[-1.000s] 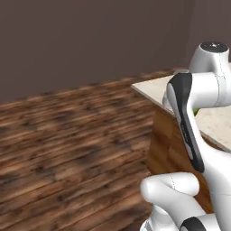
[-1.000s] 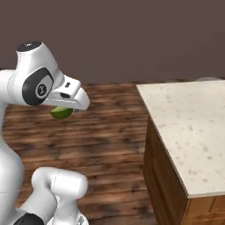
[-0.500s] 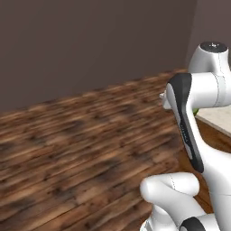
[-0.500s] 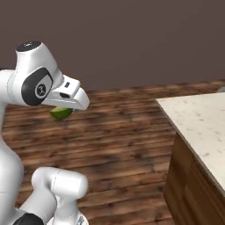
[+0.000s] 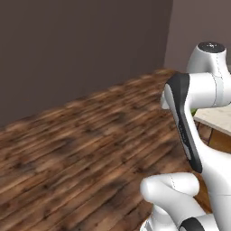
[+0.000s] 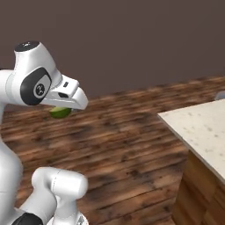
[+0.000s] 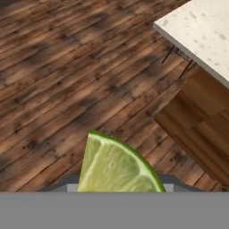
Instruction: There is a bowl on the dining counter. Grab a lemon wedge from the fridge and place it in the bowl. Then get the liquor bottle and glass cup from the cabinet and place them next to the bowl.
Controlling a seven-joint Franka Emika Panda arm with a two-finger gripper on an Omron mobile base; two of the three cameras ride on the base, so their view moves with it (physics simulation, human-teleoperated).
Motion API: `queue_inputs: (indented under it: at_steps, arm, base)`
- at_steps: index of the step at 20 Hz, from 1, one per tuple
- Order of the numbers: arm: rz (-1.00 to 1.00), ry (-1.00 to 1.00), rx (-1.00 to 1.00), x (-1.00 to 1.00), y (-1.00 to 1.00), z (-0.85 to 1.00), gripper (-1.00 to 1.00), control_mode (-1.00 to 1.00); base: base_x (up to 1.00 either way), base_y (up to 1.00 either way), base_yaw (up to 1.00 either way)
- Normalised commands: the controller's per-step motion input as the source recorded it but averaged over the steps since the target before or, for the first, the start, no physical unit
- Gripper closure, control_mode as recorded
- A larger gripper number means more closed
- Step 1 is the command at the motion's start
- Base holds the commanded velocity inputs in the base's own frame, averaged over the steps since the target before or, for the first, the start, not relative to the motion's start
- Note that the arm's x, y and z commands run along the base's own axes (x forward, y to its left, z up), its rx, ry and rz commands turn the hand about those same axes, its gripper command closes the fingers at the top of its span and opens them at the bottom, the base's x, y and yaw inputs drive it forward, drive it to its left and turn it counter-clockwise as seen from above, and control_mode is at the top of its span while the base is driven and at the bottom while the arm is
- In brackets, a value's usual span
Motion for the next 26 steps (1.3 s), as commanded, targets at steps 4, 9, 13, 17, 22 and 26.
queue_inputs:
  at_steps: [4, 9, 13, 17, 22, 26]
  arm:
    - [0.00, 0.00, 0.00, 0.00, 0.00, 0.00, 1.00, 1.00]
    - [0.00, 0.00, 0.00, 0.00, 0.00, 0.00, 1.00, 1.00]
    - [0.00, 0.00, 0.00, 0.00, 0.00, 0.00, 1.00, 1.00]
    - [0.00, 0.00, 0.00, 0.00, 0.00, 0.00, 1.00, 1.00]
    - [0.00, 0.00, 0.00, 0.00, 0.00, 0.00, 1.00, 1.00]
    - [0.00, 0.00, 0.00, 0.00, 0.00, 0.00, 1.00, 1.00]
  base:
    - [1.00, 0.76, -0.49]
    - [0.99, 0.76, -0.55]
    - [0.94, 0.79, -0.58]
    - [0.93, 0.84, -0.59]
    - [0.90, 0.92, -0.57]
    - [0.84, 1.00, -0.51]
